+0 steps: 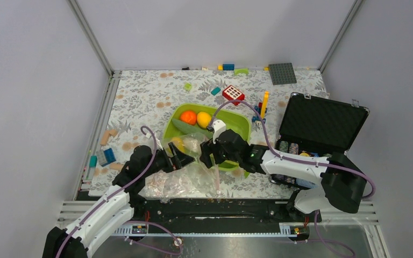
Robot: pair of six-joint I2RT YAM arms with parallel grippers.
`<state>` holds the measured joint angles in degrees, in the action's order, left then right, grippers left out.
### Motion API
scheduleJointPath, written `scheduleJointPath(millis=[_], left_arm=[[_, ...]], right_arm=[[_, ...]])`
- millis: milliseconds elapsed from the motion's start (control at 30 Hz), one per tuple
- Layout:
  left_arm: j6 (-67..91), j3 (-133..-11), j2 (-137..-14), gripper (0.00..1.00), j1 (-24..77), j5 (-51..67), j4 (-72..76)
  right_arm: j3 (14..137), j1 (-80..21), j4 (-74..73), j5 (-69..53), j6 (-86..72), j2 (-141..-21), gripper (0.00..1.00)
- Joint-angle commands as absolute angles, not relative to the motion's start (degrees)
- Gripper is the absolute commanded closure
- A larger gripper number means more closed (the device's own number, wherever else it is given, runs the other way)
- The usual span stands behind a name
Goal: Place the food in the zip-top bag and seal the zipper
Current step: Open the zipper of the food storage bag at the center of the board.
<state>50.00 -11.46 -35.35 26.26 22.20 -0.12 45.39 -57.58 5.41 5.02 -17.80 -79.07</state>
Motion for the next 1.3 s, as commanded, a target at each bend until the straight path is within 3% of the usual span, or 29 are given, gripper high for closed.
scheduleJointPath(millis=[0, 133, 233, 367, 667, 867, 1267], left_arm=[[50.3, -10.7, -34.4, 0.01, 26.5, 24.3, 5.1], [50.4, -10.7, -33.6, 0.01, 26.5, 24.7, 4.8], [50.6, -11.4, -32.9, 0.01, 26.5, 24.9, 3.5], [50.5, -16.1, -31.4, 0.01, 26.7, 24.9, -4.6], [47.1, -36.5, -28.0, 0.01, 33.7, 12.0, -33.1], [44.7, -50.5, -34.0, 0.02, 34.9, 3.3, -48.3], [42.0, -61.8, -40.2, 0.04, 35.5, 3.2, -49.8]], right_arm=[[46.6, -57.2, 10.6, 0.2, -18.8, -80.6, 0.25], [46.6, -57.1, 11.0, -2.4, -20.8, -79.8, 0.75], [47.0, -57.1, 9.3, -3.2, -23.2, -77.9, 1.0], [49.4, -57.2, 3.3, -4.0, -29.8, -75.9, 1.0], [61.6, -59.1, -11.9, -2.1, -39.3, -76.4, 1.0], [70.3, -61.8, -16.1, 1.8, -38.8, -78.1, 1.0], [81.3, -65.9, -21.6, 5.1, -35.9, -83.3, 1.0]])
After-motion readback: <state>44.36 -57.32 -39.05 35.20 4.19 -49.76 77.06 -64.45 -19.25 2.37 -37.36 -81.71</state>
